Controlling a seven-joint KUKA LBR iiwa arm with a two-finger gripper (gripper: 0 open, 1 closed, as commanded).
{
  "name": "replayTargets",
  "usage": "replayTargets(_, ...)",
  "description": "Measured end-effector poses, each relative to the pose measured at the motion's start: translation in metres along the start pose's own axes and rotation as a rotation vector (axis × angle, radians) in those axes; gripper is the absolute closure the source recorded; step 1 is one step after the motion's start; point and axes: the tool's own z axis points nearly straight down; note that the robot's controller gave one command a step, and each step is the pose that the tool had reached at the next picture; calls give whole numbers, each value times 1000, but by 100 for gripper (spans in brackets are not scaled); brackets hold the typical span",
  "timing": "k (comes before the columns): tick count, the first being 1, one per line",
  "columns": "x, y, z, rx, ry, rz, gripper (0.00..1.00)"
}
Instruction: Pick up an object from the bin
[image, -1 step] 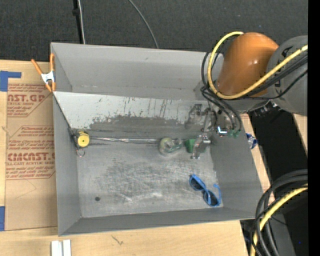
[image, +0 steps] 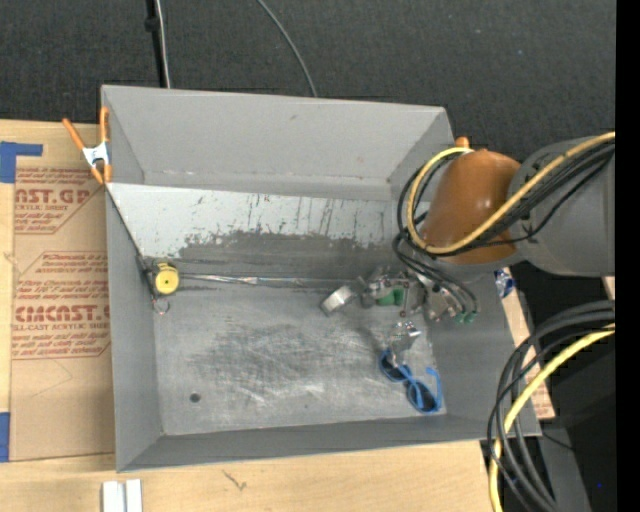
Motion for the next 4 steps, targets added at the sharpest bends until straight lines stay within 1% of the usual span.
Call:
replayTargets(1, 75, -16, 0, 10, -14, -377, 0)
replayTargets(2, 71, -14, -2, 11, -26, -379, 100)
replayTargets(3, 55, -32, -116, 7, -4, -639, 100)
replayTargets(4, 75, -55, -163, 4, 0, -1017, 100)
